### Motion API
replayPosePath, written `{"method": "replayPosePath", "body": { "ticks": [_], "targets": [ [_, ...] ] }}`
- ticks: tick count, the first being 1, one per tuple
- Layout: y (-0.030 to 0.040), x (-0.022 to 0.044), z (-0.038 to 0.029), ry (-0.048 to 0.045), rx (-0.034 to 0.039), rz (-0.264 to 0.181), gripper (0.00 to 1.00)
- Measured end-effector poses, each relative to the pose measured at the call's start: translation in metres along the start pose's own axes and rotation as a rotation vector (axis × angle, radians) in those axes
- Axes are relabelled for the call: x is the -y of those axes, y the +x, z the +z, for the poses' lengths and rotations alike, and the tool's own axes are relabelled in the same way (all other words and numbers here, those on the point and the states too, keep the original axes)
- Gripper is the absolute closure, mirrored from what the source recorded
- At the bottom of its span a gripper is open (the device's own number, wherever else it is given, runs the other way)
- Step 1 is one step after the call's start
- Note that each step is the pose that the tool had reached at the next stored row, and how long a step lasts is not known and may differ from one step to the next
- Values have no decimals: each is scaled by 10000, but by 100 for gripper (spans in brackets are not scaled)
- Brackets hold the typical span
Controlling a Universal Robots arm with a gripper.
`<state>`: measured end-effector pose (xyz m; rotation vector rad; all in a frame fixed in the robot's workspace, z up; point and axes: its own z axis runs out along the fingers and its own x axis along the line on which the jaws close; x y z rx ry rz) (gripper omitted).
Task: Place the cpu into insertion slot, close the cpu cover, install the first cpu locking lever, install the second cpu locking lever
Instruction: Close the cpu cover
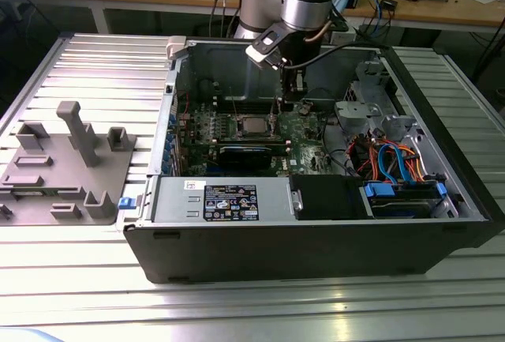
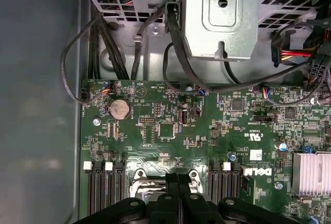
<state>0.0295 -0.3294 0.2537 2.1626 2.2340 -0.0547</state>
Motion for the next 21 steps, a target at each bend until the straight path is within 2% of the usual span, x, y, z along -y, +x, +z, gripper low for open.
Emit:
{"method": "replayPosePath", "body": {
  "ticks": [21],
  "targets": [
    [2,55,0,0,1,0,89]
  ]
}}
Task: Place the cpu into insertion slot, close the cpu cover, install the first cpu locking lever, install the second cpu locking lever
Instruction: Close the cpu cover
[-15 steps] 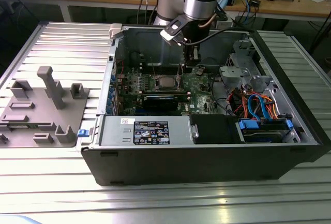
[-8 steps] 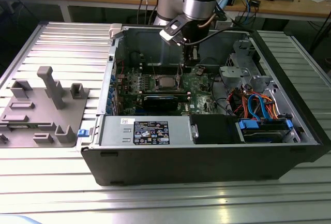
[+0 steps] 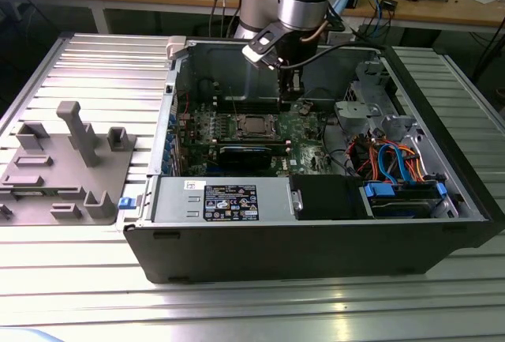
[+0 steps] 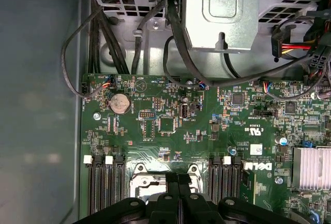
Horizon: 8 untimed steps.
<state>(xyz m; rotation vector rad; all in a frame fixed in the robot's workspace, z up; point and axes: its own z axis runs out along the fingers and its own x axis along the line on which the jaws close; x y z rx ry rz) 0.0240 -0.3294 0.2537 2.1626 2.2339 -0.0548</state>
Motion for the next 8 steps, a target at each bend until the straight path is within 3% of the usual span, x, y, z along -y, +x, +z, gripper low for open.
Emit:
{"method": "replayPosePath", "body": {
  "ticks": [8],
  "targets": [
    [1,27,3,0,-1,0,89]
  ]
}}
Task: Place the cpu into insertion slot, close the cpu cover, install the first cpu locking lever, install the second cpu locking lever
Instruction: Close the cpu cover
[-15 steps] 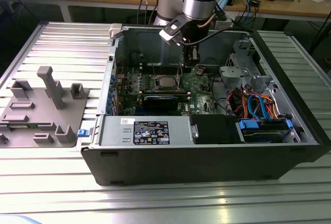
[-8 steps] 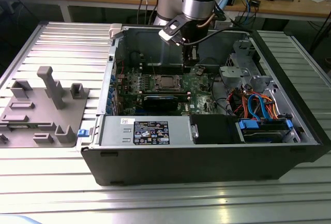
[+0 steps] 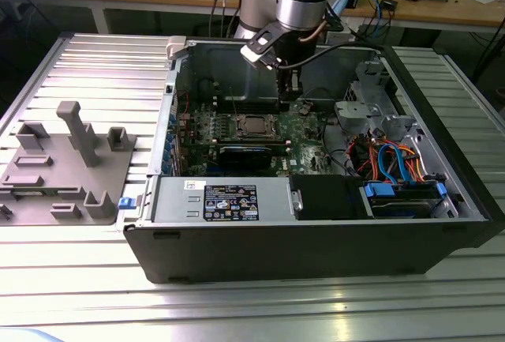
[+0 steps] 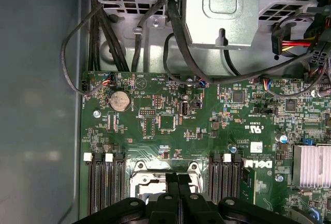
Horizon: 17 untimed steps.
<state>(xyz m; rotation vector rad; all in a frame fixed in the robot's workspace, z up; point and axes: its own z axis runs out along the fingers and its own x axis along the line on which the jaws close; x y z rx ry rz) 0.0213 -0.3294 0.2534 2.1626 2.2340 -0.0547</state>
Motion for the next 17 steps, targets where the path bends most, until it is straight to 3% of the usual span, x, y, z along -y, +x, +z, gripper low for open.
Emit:
{"method": "replayPosePath", "body": {
  "ticks": [17],
  "targets": [
    [-19,69,11,21,-6,-1,89]
  ]
}}
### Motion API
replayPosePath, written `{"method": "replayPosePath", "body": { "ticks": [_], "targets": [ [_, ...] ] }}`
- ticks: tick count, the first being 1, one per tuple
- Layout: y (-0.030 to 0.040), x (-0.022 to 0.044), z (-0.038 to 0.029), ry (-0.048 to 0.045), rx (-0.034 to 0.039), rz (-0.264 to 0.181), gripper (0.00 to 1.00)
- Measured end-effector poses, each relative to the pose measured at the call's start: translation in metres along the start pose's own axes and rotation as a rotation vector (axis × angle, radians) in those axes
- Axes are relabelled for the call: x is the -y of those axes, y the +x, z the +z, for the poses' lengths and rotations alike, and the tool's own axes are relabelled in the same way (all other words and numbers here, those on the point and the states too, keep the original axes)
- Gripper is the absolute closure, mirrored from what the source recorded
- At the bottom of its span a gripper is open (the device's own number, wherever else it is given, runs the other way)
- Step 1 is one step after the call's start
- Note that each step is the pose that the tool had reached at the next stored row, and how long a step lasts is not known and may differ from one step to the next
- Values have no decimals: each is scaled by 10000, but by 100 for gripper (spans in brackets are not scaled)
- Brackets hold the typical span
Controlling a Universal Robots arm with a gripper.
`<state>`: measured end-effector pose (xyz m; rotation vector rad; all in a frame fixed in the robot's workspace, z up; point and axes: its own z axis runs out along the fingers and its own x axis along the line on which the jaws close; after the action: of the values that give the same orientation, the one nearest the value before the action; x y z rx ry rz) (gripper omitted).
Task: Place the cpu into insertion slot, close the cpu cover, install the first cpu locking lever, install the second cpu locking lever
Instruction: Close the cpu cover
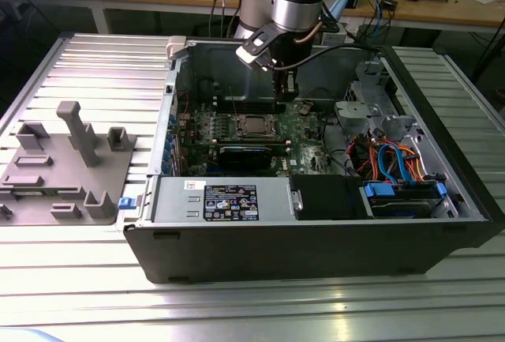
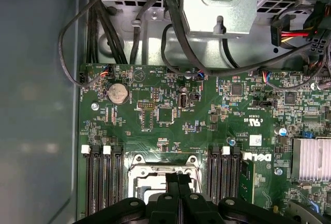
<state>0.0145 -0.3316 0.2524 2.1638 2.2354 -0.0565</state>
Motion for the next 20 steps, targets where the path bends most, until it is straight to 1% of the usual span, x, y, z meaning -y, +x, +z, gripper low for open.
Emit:
{"method": "replayPosePath", "body": {
  "ticks": [5,8,11,14,16,20],
  "targets": [
    [0,1,0,0,-1,1,89],
    [1,14,5,0,-1,1,89],
    [2,39,14,0,-1,0,89],
    [4,82,27,3,-1,-2,89],
    [6,118,46,14,-2,-2,89],
    [9,146,91,33,-2,-2,89]
  ]
}}
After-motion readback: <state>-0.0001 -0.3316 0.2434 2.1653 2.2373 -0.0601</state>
